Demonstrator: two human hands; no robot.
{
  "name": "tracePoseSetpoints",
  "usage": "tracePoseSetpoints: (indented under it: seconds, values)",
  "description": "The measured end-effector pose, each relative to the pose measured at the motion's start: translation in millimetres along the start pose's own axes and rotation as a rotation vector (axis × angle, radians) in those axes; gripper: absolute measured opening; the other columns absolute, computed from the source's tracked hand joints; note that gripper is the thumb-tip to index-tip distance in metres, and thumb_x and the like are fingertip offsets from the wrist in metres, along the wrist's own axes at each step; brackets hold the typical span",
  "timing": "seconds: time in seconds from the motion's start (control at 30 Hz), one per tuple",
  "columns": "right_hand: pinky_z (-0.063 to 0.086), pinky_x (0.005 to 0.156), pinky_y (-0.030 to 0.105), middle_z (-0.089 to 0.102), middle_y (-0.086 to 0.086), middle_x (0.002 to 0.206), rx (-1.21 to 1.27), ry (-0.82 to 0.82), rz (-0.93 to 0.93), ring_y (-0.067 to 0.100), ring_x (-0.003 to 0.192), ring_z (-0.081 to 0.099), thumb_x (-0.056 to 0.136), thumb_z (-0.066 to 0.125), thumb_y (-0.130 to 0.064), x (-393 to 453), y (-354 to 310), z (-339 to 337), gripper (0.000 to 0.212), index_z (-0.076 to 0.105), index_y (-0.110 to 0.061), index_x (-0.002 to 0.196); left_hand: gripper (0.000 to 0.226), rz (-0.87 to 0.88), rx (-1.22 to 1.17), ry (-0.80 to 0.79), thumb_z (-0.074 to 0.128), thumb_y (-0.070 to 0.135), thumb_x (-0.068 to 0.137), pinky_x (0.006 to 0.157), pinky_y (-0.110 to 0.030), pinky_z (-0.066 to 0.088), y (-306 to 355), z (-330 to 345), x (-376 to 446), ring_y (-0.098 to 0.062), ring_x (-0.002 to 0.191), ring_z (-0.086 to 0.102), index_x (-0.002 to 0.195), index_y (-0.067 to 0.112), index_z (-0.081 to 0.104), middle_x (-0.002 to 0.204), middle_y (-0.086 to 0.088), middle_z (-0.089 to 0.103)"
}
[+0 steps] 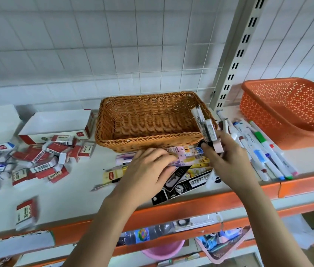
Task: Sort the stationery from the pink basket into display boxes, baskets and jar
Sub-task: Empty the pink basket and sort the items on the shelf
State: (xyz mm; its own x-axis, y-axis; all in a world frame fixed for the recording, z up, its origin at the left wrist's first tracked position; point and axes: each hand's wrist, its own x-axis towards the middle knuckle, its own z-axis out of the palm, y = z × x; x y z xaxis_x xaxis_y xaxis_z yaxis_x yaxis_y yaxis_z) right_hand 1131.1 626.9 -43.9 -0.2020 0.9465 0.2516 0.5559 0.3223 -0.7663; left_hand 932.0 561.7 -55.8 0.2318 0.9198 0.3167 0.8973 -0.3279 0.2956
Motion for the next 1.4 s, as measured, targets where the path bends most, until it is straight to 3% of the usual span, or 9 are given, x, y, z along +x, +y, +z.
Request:
tracePoseSetpoints:
  seconds: [0.07, 0.23, 0.5, 0.8, 0.97, 1.07, 1.17, 1.23, 1.4]
  values:
    - [0.037, 0.042, 0.023, 0.058, 0.005, 0.056, -0.003, -0.027, -0.009, 0.013, 0.04, 0.049, 0.09, 0.06, -0.027, -3.8, -5.0, 2.0, 0.018, 0.057, -0.021, 0.106, 0.027, -0.072, -0.102, 0.043, 0.046, 0.027, 0.096, 0.082, -0.03, 0.048, 6.8, -5.8, 0.6, -0.013, 0.093, 0.061, 0.113, 0.018, 0.064, 0.106, 0.006, 0.066]
    - [0.053, 0.054, 0.039, 0.065, 0.003, 0.066, 0.004, -0.117, -0.018, 0.006, 0.052, 0.066, 0.089, 0.061, -0.016, -8.2, -17.7, 7.2, 0.015, 0.053, -0.028, 0.093, 0.018, -0.175, -0.185, 0.158, 0.052, 0.013, 0.094, 0.063, -0.013, 0.042, 4.9, -21.2, 6.5, -0.006, 0.072, 0.058, 0.099, 0.012, 0.069, 0.089, 0.005, 0.069]
    - [0.055, 0.056, 0.042, 0.068, 0.004, 0.069, 0.099, -0.202, -0.058, 0.016, 0.057, 0.067, 0.089, 0.062, -0.013, -6.1, -18.2, 3.1, 0.03, 0.05, -0.041, 0.087, 0.016, -0.302, -0.3, 0.211, 0.054, 0.013, 0.093, 0.054, -0.006, 0.035, 3.0, -30.0, 12.1, 0.0, 0.054, 0.051, 0.094, 0.01, 0.07, 0.062, 0.018, 0.054]
    - [0.048, 0.055, 0.036, 0.064, -0.001, 0.066, 0.267, -0.34, -0.066, 0.023, 0.053, 0.062, 0.093, 0.057, -0.023, 17.0, 19.4, -40.3, 0.015, 0.056, -0.035, 0.101, 0.029, -0.513, -0.789, 0.198, 0.05, 0.03, 0.095, 0.057, -0.038, 0.05, 64.6, -7.4, 76.5, -0.005, 0.049, 0.059, 0.089, 0.004, 0.06, 0.077, -0.018, 0.063]
    - [0.034, 0.044, 0.025, 0.056, -0.004, 0.056, 0.152, -0.159, -0.098, 0.008, 0.039, 0.044, 0.09, 0.056, -0.029, 39.1, 57.7, -79.5, 0.011, 0.053, -0.04, 0.09, 0.035, -0.633, -0.8, 0.34, 0.043, 0.045, 0.091, 0.078, -0.054, 0.051, 96.3, 26.1, 124.1, -0.029, 0.082, 0.065, 0.089, 0.012, 0.056, 0.089, -0.015, 0.065]
    - [0.039, 0.046, 0.023, 0.065, -0.005, 0.059, 0.077, -0.075, -0.088, 0.015, 0.047, 0.057, 0.091, 0.056, -0.016, 54.3, 77.3, -100.1, 0.026, 0.047, -0.04, 0.085, 0.026, -0.716, -0.904, 0.462, 0.037, 0.049, 0.086, 0.079, -0.054, 0.052, 107.3, 34.1, 142.5, -0.031, 0.085, 0.066, 0.084, 0.025, 0.045, 0.093, -0.014, 0.062]
    - [0.037, 0.047, 0.028, 0.064, 0.013, 0.065, 0.009, -0.129, -0.122, 0.022, 0.048, 0.054, 0.091, 0.055, -0.019, 64.0, 89.1, -108.1, 0.024, 0.045, -0.04, 0.084, 0.02, -0.767, -1.022, 0.544, 0.035, 0.032, 0.097, 0.056, -0.039, 0.053, 111.5, 34.4, 154.8, -0.019, 0.052, 0.058, 0.081, 0.021, 0.041, 0.071, -0.01, 0.052]
    - [0.038, 0.05, 0.031, 0.063, 0.015, 0.066, -0.027, -0.179, -0.16, 0.021, 0.046, 0.052, 0.091, 0.055, -0.018, 67.0, 91.3, -108.0, 0.023, 0.046, -0.038, 0.086, 0.021, -0.788, -1.069, 0.493, 0.037, 0.026, 0.1, 0.04, -0.026, 0.036, 115.3, 33.7, 160.0, -0.009, 0.038, 0.038, 0.081, 0.018, 0.041, 0.06, -0.002, 0.038]
    - [0.047, 0.062, 0.031, 0.064, 0.005, 0.076, 0.009, -0.273, -0.229, 0.021, 0.068, 0.062, 0.092, 0.056, -0.022, 71.4, 93.9, -102.6, 0.013, 0.053, -0.027, 0.103, 0.044, -0.715, -0.824, 0.265, 0.059, 0.057, 0.081, 0.053, -0.024, 0.032, 127.2, 43.5, 163.3, -0.002, 0.036, 0.037, 0.067, 0.015, 0.058, 0.038, 0.011, 0.039]
